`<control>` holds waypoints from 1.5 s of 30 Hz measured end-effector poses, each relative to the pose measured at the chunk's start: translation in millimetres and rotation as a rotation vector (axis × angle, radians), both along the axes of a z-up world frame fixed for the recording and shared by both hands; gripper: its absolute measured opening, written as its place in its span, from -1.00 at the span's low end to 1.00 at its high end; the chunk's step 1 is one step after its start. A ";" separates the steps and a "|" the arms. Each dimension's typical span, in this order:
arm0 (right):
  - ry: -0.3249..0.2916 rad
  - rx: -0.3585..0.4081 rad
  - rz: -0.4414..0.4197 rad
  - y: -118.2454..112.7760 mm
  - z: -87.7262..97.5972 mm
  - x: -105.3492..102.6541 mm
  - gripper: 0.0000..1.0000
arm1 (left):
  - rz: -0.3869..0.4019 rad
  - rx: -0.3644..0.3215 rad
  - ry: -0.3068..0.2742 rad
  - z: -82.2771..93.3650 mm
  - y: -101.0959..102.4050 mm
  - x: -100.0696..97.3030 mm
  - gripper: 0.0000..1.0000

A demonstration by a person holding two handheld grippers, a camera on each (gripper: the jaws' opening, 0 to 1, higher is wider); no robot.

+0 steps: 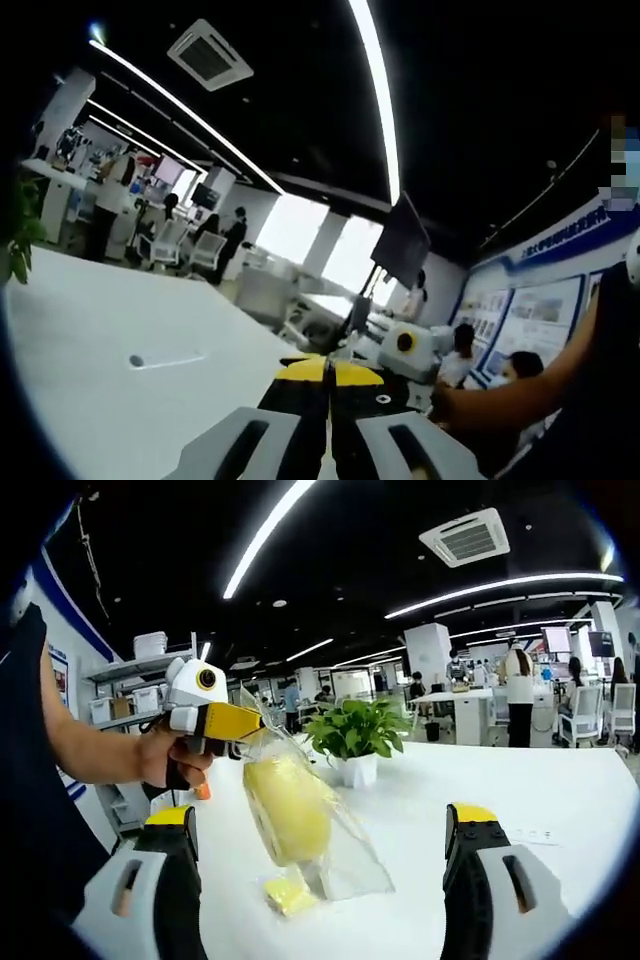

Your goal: Compare the silicone blocks by pressing each to a similar depth, holding the contact briefly, and releasing to observe deformation and rebound differences across the visible hardness samples.

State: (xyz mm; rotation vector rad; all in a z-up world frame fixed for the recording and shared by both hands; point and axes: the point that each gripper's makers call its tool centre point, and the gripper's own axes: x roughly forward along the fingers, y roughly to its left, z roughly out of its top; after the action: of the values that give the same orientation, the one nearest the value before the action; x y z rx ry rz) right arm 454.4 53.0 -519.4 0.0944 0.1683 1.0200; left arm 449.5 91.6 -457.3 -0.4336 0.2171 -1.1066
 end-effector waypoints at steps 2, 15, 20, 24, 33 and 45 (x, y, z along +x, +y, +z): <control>0.004 -0.006 -0.023 -9.0 -4.9 0.8 0.93 | 0.005 -0.002 0.009 -2.9 -2.1 2.3 -1.00; 0.049 -0.018 -0.170 -71.7 -33.1 -3.8 0.93 | -0.002 -0.011 0.052 -26.4 -28.5 14.7 -1.00; 0.051 -0.059 -0.246 -96.8 -53.1 -8.3 0.93 | 0.009 -0.013 0.074 -41.4 -36.3 18.9 -1.00; 0.052 -0.091 -0.278 -109.6 -68.0 -14.5 0.93 | 0.018 0.013 0.103 -63.5 -41.5 20.3 -1.00; 0.101 -0.111 -0.319 -122.7 -98.0 -30.0 0.93 | 0.047 -0.014 0.199 -104.6 -40.1 27.0 -1.00; 0.186 -0.113 -0.355 -129.5 -135.2 -51.1 0.93 | 0.056 -0.029 0.278 -144.1 -44.9 26.5 -1.00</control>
State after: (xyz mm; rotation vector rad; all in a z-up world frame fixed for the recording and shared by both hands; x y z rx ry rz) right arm 403.3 -76.5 -654.5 0.1119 0.3649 0.6451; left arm 476.1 46.7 -601.4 -0.6161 0.4311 -0.9940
